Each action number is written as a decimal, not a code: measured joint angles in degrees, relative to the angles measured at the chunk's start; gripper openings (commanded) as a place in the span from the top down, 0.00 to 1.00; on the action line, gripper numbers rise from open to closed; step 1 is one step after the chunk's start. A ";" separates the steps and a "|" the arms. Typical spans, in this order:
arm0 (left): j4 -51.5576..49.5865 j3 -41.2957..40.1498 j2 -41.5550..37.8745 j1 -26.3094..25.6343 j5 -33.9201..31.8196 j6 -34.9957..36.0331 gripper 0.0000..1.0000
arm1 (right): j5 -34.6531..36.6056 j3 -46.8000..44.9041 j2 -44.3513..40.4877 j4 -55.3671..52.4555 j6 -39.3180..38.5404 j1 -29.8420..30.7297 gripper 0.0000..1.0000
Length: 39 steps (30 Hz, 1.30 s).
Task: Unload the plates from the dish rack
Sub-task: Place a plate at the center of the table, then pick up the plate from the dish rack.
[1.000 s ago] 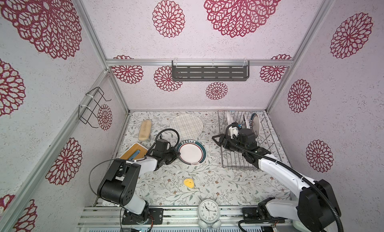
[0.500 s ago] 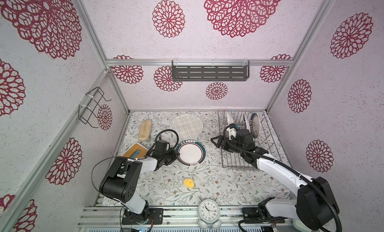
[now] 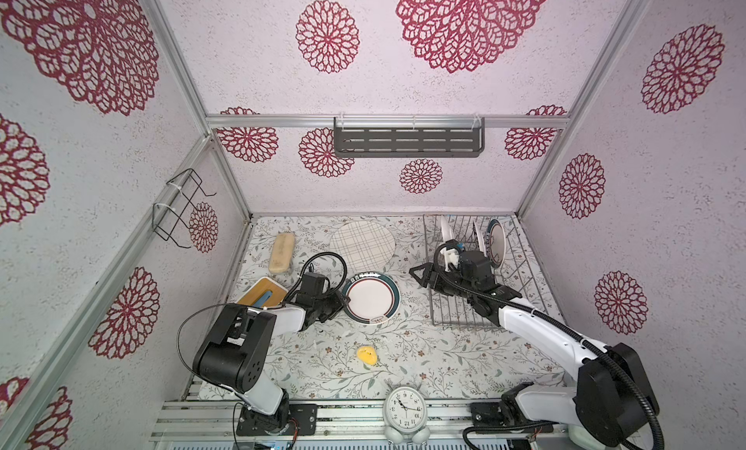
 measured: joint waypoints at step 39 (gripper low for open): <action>-11.89 7.19 -15.04 0.22 -7.48 4.55 0.30 | 48.76 28.15 17.92 -21.29 -26.05 -0.15 0.06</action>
